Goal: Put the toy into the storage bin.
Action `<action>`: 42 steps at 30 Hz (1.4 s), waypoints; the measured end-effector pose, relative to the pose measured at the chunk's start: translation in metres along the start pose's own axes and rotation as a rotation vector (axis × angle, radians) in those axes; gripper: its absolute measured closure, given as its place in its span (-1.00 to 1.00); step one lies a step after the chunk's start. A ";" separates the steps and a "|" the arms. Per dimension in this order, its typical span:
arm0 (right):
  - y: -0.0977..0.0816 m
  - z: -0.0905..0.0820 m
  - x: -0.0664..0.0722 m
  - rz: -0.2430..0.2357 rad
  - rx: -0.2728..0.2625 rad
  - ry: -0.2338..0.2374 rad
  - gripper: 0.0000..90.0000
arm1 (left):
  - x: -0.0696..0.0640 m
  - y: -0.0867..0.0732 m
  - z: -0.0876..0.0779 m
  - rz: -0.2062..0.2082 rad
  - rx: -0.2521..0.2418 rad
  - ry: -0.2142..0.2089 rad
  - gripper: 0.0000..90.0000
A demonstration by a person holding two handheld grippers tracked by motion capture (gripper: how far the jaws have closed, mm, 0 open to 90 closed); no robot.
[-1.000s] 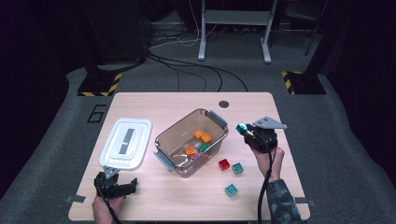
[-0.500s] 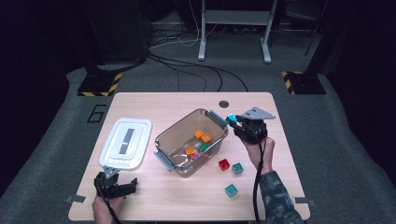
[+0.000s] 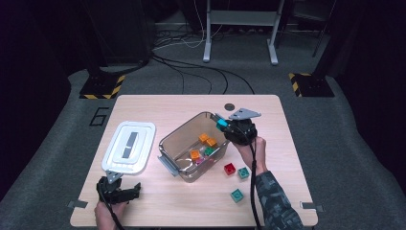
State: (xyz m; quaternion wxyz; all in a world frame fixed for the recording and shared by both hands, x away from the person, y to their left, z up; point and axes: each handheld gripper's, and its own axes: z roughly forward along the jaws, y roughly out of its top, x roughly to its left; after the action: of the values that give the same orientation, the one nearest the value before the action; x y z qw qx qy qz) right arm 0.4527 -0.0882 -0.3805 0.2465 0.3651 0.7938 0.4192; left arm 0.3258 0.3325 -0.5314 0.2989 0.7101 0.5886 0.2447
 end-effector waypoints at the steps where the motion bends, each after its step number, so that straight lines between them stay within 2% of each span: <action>1: 0.000 0.001 0.001 0.003 0.000 -0.004 0.35 | 0.000 0.000 0.000 0.000 0.001 0.000 -1.00; 5: -0.003 0.000 0.001 0.013 0.008 -0.013 -0.11 | 0.000 0.000 0.000 0.000 0.000 -0.001 -1.00; 9: -0.009 -0.010 -0.003 0.042 -0.008 -0.012 -0.37 | 0.000 0.000 0.000 0.001 0.000 0.000 -1.00; 15: -0.025 -0.025 -0.009 0.061 -0.019 -0.008 -0.64 | 0.000 0.000 0.000 0.000 0.000 -0.002 -1.00; 20: -0.047 -0.036 -0.015 0.092 -0.019 -0.012 -0.75 | 0.000 0.000 0.000 0.001 0.000 -0.001 -1.00; 25: -0.069 -0.041 -0.018 0.116 0.003 -0.012 -0.88 | 0.000 0.000 0.000 0.000 0.000 -0.001 -1.00; 34: -0.103 -0.039 -0.012 0.158 0.042 -0.019 -0.99 | 0.000 0.000 0.000 0.000 0.000 -0.001 -1.00; 42: -0.128 -0.036 -0.006 0.187 0.081 -0.015 -1.00 | 0.000 0.000 0.000 0.000 0.000 -0.002 -1.00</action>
State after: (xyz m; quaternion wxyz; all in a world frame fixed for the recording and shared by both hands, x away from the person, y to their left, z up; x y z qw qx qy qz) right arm 0.3835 -0.1591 -0.4692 0.1974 0.4503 0.7708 0.4051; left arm 0.3258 0.3325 -0.5315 0.2993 0.7104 0.5884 0.2441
